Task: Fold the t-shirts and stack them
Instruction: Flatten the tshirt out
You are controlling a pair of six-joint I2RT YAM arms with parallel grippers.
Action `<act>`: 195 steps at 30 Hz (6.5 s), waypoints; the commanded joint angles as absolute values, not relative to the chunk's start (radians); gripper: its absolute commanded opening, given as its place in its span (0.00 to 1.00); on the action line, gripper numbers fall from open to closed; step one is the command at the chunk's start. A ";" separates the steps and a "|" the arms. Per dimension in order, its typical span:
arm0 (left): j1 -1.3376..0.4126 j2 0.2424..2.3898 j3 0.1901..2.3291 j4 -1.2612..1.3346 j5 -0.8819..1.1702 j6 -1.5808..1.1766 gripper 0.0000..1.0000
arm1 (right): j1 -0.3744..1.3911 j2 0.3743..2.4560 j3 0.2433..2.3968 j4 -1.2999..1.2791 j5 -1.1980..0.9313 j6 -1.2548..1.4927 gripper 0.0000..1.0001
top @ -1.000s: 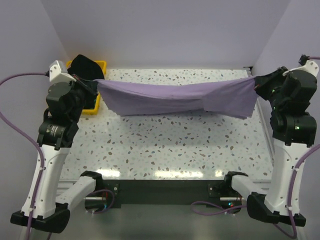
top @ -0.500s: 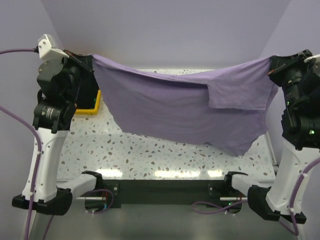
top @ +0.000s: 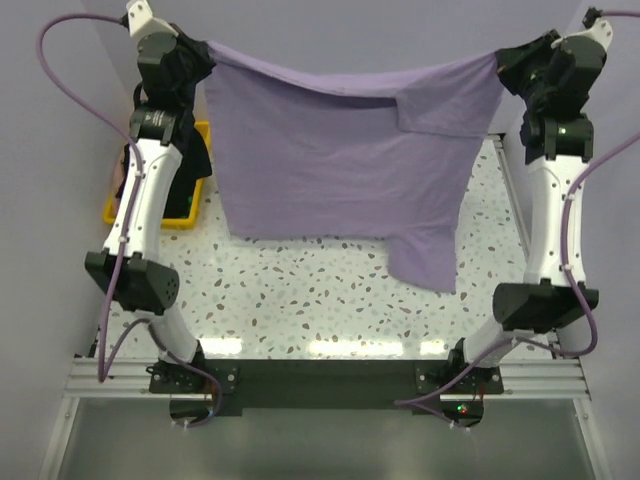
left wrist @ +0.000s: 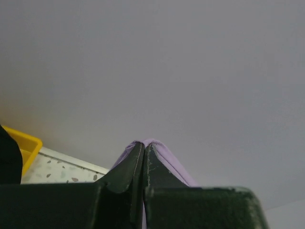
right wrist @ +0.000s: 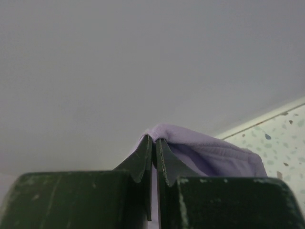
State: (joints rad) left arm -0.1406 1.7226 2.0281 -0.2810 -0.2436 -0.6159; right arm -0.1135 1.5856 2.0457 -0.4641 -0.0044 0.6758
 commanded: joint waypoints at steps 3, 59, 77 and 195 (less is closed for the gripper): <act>-0.057 1.882 2.276 -0.081 -0.175 -0.653 0.00 | -0.114 1.733 2.324 -0.190 -0.087 0.753 0.00; 0.049 0.850 0.345 -0.224 -0.124 -0.905 0.00 | -0.152 0.747 0.649 -0.772 0.035 0.673 0.22; 0.048 1.045 0.399 -0.029 -0.025 -0.879 0.00 | -0.034 0.805 0.700 -0.845 -0.095 0.695 0.57; 0.048 1.034 0.336 0.037 0.078 -0.871 0.00 | 0.773 1.000 0.658 -1.186 0.316 1.335 0.67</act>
State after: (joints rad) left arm 0.0391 1.0386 0.3435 -0.0082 0.0708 -0.8940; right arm 0.7719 0.9527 0.6922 -1.1172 0.2504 1.2373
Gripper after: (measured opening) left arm 0.021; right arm 0.671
